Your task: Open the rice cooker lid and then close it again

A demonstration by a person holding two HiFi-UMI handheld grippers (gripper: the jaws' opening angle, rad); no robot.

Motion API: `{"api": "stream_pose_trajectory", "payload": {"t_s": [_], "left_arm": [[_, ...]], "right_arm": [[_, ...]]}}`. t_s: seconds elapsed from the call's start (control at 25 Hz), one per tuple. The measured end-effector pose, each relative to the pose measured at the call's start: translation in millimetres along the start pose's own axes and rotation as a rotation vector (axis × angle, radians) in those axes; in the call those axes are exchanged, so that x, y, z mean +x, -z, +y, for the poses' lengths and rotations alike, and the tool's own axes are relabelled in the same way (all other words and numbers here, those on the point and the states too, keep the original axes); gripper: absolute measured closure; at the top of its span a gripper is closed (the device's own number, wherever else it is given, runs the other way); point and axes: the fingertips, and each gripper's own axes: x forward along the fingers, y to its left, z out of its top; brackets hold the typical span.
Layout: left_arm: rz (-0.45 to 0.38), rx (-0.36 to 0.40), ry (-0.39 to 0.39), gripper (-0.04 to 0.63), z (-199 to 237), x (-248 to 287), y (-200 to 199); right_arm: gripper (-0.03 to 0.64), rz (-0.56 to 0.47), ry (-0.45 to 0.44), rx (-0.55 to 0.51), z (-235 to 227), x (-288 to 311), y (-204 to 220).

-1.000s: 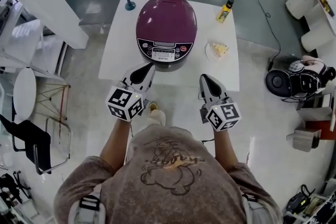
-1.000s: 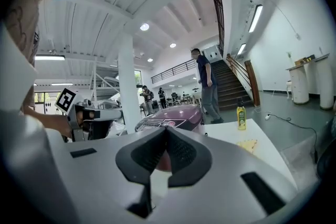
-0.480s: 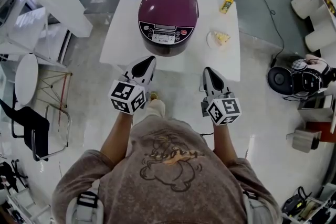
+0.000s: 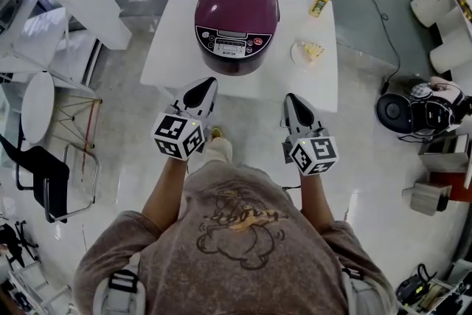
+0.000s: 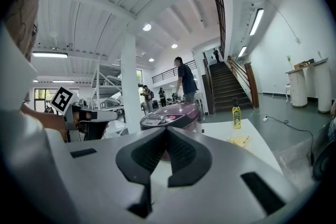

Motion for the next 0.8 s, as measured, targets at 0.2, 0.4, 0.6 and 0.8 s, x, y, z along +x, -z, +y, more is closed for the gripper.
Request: {"api": "stream_pose_trajectory", "payload": {"t_s": [0.2, 0.4, 0.6, 0.8], "left_arm": [[-0.004, 0.000, 0.001, 0.574, -0.9, -2.7, -2.1], [-0.005, 0.000, 0.002, 0.574, 1.5, -5.2, -2.0], [-0.005, -0.003, 0.002, 0.574, 5.2, -8.0, 0.2], [-0.004, -0.007, 0.001, 0.574, 9.2, -10.2, 0.7]], "right_arm": [[0.618, -0.006, -0.005, -0.005, 4.3, 0.3, -3.2], [0.618, -0.004, -0.005, -0.010, 8.7, 1.2, -2.2], [0.618, -0.003, -0.002, -0.011, 12.2, 2.3, 0.0], [0.618, -0.002, -0.005, -0.013, 17.1, 5.1, -0.1]]}}
